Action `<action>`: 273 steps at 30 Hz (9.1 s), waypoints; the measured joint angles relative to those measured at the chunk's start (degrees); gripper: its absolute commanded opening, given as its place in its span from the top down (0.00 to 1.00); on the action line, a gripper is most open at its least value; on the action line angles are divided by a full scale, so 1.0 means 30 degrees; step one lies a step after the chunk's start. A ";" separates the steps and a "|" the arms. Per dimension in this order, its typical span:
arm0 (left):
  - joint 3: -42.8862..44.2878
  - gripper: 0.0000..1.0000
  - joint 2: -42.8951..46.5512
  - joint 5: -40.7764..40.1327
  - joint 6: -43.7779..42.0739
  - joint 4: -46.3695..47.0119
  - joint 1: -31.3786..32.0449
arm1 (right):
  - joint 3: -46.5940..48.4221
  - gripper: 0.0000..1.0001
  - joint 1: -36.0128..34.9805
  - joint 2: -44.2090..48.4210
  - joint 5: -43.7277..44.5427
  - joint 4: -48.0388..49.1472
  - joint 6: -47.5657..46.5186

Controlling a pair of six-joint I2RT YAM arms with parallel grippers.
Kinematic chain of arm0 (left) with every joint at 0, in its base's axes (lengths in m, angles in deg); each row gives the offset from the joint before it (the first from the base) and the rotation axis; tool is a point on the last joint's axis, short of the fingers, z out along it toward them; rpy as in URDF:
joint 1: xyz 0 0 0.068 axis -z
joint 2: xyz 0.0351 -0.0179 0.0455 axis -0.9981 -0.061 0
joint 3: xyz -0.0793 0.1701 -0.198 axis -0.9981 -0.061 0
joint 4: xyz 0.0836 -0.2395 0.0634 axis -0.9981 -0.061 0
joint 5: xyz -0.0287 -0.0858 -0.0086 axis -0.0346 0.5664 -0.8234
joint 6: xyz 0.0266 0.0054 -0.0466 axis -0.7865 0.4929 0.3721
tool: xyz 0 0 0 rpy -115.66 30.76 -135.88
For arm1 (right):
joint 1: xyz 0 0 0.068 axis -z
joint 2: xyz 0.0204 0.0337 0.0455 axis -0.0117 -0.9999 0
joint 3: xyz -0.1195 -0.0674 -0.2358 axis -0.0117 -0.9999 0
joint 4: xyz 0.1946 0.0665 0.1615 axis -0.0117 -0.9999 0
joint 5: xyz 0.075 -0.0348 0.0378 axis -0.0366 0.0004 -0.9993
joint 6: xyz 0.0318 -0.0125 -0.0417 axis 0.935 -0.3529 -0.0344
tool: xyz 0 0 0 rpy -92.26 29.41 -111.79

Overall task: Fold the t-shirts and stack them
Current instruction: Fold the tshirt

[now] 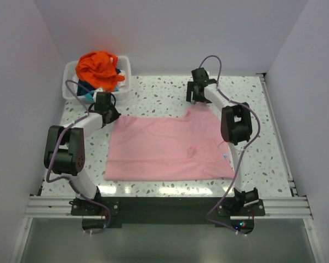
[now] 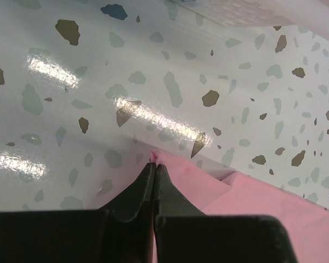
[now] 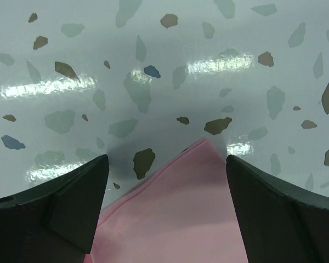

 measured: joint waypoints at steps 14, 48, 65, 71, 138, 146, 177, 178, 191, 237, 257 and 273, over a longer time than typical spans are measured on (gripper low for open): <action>-0.0401 1.00 0.0539 0.0372 -0.0036 0.0015 0.0000 | -0.3512 0.64 0.0015 0.1865 0.0576 0.0962 0.0058; -0.7563 1.00 0.8990 0.0823 0.0860 0.1719 0.0000 | -1.7274 1.00 0.0015 1.6181 -0.0648 0.2871 0.0772; -1.0244 1.00 1.3216 -0.0153 0.1836 0.0925 0.0000 | -2.1150 1.00 0.0015 2.2593 -0.1829 0.1107 0.1056; -1.0826 1.00 1.3784 -0.0175 0.1916 0.0590 0.0000 | -2.2615 1.00 0.0015 2.3948 -0.2645 0.0619 0.1107; -0.6462 0.00 0.8065 -0.1719 0.4364 -0.6666 0.3708 | -2.8050 0.01 -0.4342 2.4276 -1.1846 0.2725 0.5442; -0.5566 0.00 1.0105 -0.1858 0.4211 -0.6834 0.3738 | -2.5296 0.01 -0.4371 2.6687 -0.7759 -0.0590 0.5646; -0.8174 0.00 0.8291 0.0452 0.3614 -0.4029 0.6120 | -1.8178 0.01 0.0874 1.1956 -0.9573 0.3096 0.4204; -0.8400 0.00 0.8568 0.0321 0.4007 -0.4022 0.6572 | -1.7391 0.01 0.0911 1.1256 -0.9697 0.3264 0.4087; -0.9326 0.00 1.0418 -0.0546 1.2335 -0.5741 1.4535 | -0.7111 0.01 0.0998 0.4116 -1.0236 0.2244 0.2579; -0.7825 0.00 1.4724 -0.4277 1.0258 -1.2648 1.3304 | -1.8593 0.01 -0.8735 1.2845 -0.6113 0.1311 0.4816; -1.0870 0.00 1.3034 0.3373 0.7461 -0.6521 1.3959 | -2.3321 0.01 -0.4881 1.7653 -0.6863 0.2076 0.3767; -1.0520 0.48 1.0185 0.5646 0.7380 -0.1683 1.7391 | -2.5135 0.01 -0.5034 2.5310 -0.6958 -0.1326 0.4102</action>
